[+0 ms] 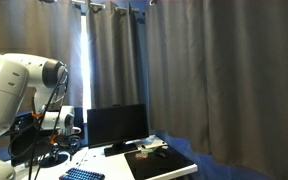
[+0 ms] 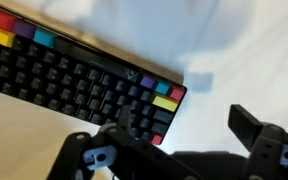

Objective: Press the red escape key on the keyboard

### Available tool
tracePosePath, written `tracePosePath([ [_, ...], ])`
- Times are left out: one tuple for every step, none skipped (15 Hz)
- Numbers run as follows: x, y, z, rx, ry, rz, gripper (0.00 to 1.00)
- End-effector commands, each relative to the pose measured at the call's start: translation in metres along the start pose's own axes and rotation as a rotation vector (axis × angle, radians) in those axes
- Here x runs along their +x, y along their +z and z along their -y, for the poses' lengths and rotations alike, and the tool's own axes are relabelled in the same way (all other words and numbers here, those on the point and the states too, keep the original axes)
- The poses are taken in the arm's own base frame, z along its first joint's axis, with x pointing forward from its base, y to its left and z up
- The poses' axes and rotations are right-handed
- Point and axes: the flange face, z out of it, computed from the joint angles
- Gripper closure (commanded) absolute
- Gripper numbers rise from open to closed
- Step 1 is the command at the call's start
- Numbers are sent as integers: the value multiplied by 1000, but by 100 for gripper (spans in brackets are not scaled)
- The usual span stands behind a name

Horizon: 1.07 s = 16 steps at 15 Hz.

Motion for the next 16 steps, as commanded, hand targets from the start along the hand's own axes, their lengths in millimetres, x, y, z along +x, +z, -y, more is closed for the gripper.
tracePosePath([
  [0, -1, 0, 0, -1, 0, 0],
  [0, -2, 0, 0, -1, -1, 0],
  [0, -2, 0, 0, -1, -1, 0],
  [0, -2, 0, -1, -1, -1, 0],
  [5, 2, -1, -1, -15, -19, 0],
  [11, 6, -2, -4, -15, -18, 0],
  [15, 8, -3, 2, -20, -33, 0],
  [21, 10, -5, 1, -25, -42, 0],
  [25, 13, -8, 4, -26, -49, 0],
  [30, 16, -12, 10, -30, -55, 0],
  [34, 19, -14, 15, -31, -59, 25],
  [37, 22, -16, 19, -33, -65, 26],
  [41, 24, -16, 24, -36, -74, 32],
  [44, 26, -16, 26, -35, -81, 41],
  [47, 28, -15, 39, -37, -86, 48],
  [50, 30, -13, 48, -35, -92, 54],
])
